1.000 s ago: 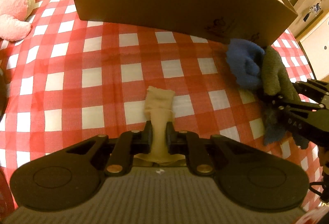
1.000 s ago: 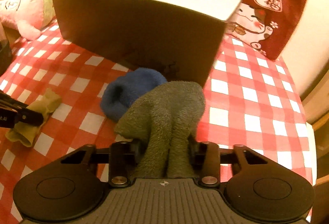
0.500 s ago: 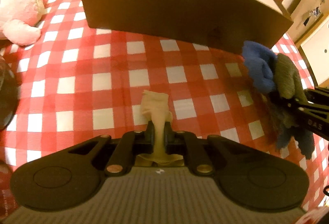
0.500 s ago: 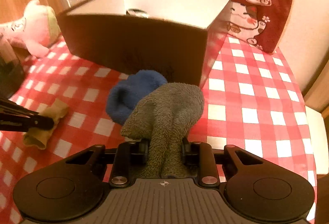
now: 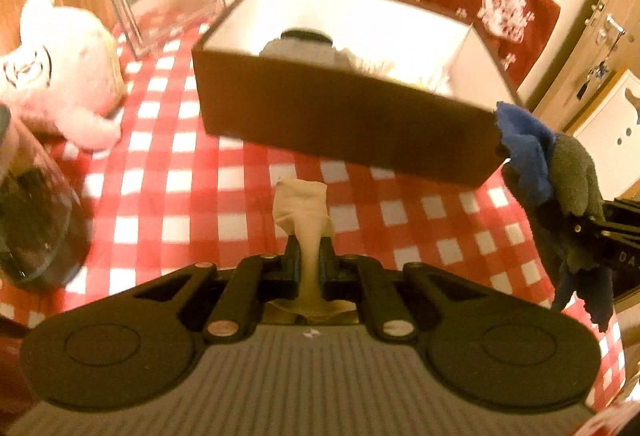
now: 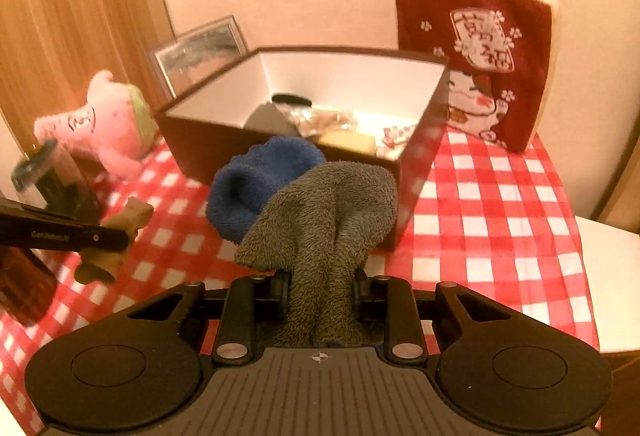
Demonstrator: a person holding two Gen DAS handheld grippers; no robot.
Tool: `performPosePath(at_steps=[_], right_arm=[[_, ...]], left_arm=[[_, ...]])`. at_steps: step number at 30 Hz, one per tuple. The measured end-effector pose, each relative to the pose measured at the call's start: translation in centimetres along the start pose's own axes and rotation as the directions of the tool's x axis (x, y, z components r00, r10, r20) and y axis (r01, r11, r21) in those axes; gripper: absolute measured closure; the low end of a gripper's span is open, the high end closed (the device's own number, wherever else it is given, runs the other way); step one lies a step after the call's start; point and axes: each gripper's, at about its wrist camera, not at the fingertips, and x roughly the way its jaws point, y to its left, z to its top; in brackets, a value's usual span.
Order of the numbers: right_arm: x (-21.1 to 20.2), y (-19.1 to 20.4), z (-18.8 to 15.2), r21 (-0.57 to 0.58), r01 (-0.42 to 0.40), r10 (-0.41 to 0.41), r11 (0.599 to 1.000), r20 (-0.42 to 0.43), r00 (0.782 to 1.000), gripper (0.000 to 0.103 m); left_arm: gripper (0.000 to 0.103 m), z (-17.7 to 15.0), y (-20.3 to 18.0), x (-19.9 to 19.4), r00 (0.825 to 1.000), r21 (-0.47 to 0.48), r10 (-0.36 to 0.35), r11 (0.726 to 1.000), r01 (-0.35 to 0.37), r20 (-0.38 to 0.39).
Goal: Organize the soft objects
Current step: 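Lift the beige sock and the cloths with both grippers over the box, then lower the sock and cloths into the box and open both grippers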
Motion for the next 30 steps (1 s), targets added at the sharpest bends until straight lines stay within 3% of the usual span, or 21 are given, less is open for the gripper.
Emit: performPosePath(at_steps=[14,30], right_arm=[[-0.3,0.0,7.0,0.013,-0.02,0.018,1.0,0.101,0.995,0.076],[6.0,0.5,15.6,0.026,-0.05,0.047,0.998,0.108,0.993,0.076]], left_arm=[[0.095,7.1,-0.7,-1.8,0.988,0.035,-0.023,0.999,0.018,0.153],[0.095,16.5,-1.4,2.2,0.984,0.077,-0.009,0.997,-0.005,0.18]])
